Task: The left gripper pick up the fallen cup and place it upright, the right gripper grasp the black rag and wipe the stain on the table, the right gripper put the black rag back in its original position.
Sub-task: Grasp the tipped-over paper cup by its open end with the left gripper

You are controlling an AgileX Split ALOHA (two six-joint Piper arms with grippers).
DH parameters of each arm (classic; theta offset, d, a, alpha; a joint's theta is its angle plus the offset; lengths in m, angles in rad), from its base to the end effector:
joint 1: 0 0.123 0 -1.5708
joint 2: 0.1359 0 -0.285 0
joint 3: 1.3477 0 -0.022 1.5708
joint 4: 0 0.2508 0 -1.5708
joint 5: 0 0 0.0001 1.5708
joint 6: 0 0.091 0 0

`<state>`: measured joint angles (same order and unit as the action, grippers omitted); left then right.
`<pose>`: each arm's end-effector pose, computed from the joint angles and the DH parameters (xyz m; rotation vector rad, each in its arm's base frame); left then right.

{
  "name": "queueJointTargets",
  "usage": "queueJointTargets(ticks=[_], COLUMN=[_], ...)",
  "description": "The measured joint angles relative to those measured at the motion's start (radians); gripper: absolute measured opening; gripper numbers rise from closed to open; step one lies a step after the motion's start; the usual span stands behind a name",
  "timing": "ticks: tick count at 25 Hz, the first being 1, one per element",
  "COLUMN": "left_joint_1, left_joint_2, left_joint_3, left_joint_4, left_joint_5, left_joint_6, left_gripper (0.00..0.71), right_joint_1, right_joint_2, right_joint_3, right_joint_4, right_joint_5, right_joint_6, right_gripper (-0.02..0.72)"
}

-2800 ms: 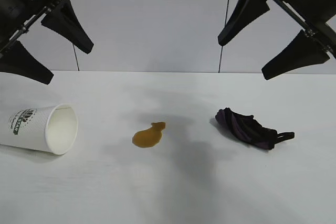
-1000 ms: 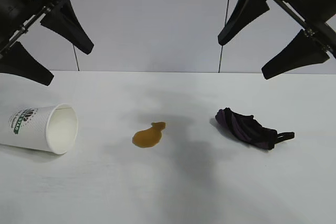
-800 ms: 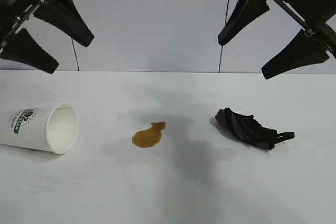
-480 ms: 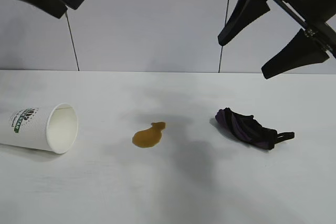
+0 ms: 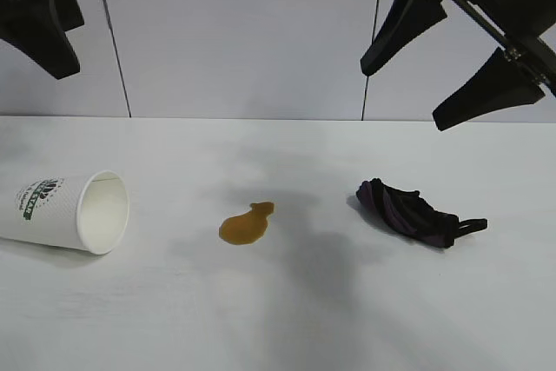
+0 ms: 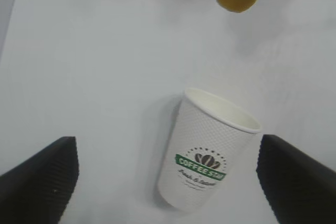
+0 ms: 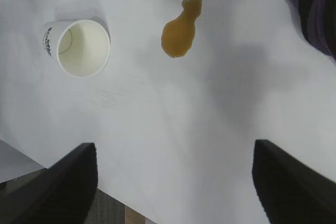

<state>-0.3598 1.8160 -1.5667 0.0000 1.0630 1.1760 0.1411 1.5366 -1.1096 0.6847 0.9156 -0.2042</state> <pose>0.3630 -0.1365 0.2831 1.9573 2.0270 0.1952 0.2968 0.0883 0.2725 -0.0057 2.7012 0.8304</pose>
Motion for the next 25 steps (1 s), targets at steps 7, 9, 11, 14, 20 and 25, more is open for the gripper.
queueJointTargets(ticks=[7,9,11,14,20,25], left_joint_1=[-0.012,-0.013,-0.013,-0.013,-0.013,-0.013], left_joint_2=[0.106,0.125,0.132,0.134,0.135,0.136], left_joint_3=[0.000,0.000,0.007,0.012,0.012,0.013], left_joint_4=[0.036,0.040,0.043,0.058,0.064,0.064], left_joint_5=[0.008,0.019,0.026,0.062,0.092,0.089], left_joint_6=[0.038,0.057,0.081,0.126,0.183,0.191], left_gripper=[0.663,0.663,0.663,0.663,0.663,0.663], right_joint_1=[0.000,0.000,0.000,0.000,0.000,0.000], right_joint_2=[0.000,0.000,0.000,0.000,0.000,0.000], right_joint_3=[0.000,0.000,0.000,0.000,0.000,0.000], right_joint_4=[0.000,0.000,0.000,0.000,0.000,0.000], right_joint_5=[0.000,0.000,0.000,-0.001,-0.019,-0.036], right_joint_6=[0.000,-0.001,-0.007,-0.020,-0.029,-0.029], right_gripper=[0.557,0.557,0.557,0.557,0.557,0.557])
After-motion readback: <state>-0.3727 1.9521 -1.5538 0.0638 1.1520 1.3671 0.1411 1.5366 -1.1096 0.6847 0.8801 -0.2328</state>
